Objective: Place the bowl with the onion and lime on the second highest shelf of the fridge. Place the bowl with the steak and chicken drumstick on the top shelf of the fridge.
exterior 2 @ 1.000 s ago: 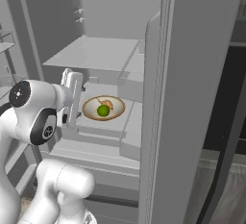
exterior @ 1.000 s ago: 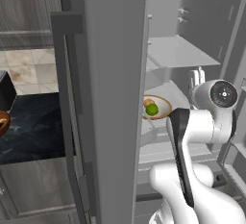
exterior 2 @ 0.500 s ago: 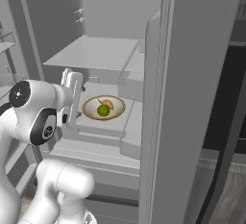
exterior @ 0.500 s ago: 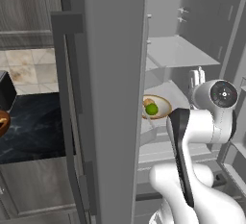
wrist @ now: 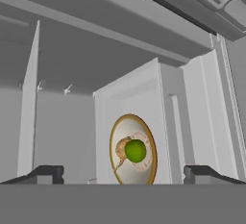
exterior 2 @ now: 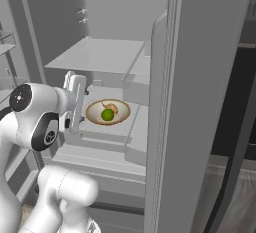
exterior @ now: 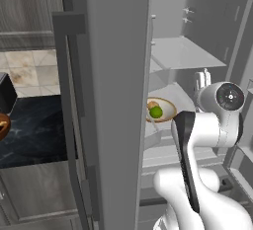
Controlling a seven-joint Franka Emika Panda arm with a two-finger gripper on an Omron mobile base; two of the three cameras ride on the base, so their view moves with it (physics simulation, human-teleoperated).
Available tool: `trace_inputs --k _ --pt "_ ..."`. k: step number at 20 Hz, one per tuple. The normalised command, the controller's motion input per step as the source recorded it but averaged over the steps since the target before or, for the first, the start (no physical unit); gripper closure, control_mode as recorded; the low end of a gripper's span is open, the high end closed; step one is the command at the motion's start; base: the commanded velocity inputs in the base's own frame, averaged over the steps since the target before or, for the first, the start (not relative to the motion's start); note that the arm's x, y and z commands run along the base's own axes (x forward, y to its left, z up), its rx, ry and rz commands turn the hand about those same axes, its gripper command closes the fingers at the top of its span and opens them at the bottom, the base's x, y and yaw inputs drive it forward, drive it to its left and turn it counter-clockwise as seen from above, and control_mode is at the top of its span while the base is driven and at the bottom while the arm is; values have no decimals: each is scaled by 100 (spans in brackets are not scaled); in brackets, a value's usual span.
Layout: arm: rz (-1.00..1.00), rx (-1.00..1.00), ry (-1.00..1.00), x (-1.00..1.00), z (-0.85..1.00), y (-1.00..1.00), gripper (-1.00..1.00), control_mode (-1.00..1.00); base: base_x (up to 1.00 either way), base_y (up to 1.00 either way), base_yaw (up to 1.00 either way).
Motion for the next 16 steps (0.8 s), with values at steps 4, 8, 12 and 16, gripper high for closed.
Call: trace_inputs --k 4,8,12,16 --pt "0 0 0 0 0 0 -100 100 -70 0 0" --pt "0 0 0 0 0 0 -100 100 -94 0 0" --pt "0 0 0 0 0 0 -100 100 -95 0 2" --pt "0 0 0 0 0 0 -100 100 -74 20 7"
